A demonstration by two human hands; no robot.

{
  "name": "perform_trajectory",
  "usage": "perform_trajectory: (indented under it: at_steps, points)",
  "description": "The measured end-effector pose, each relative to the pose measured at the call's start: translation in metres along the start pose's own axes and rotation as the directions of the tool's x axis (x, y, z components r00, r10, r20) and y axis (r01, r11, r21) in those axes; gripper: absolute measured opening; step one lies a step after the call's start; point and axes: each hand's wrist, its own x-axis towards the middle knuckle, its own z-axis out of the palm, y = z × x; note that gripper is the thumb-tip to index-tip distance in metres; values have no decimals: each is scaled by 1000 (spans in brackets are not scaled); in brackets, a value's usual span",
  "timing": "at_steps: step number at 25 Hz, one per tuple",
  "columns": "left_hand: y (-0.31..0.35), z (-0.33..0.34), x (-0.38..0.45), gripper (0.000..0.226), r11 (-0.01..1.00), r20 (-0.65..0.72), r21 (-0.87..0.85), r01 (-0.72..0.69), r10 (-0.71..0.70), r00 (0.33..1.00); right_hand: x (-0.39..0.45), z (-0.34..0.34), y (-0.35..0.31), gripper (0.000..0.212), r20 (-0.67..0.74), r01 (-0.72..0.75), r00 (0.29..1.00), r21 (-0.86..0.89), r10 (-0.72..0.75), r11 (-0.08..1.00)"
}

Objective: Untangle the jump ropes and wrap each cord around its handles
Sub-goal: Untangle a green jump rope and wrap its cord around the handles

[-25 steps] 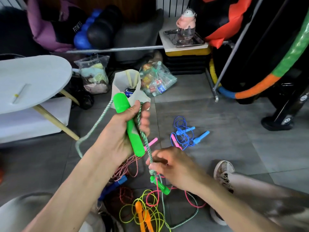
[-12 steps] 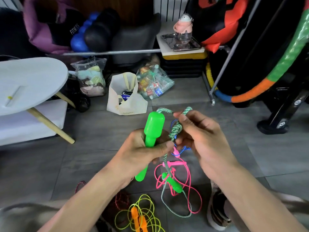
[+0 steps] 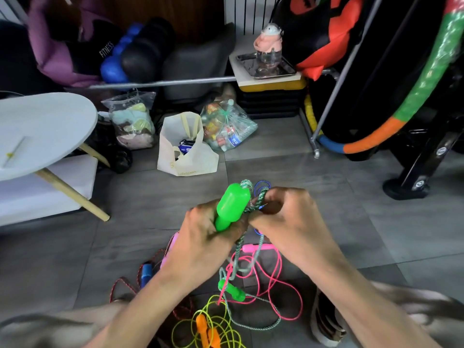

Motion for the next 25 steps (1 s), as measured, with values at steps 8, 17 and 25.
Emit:
perform_trajectory:
  at_steps: [8, 17, 25]
  points:
    - [-8, -18, 8, 37, 991, 91, -129, -26, 38, 995, -2, -17, -5, 18, 174, 252, 944, 167, -280, 953]
    - [11, -18, 12, 16, 735, 84, -672, 89, -43, 995, 8, -32, -19, 3, 367, -286, 923, 856, -115, 430]
    - [2, -32, 5, 30, 588, 361, -778, 219, 135, 923, 3, -31, -13, 26, 475, -288, 764, 857, -436, 428]
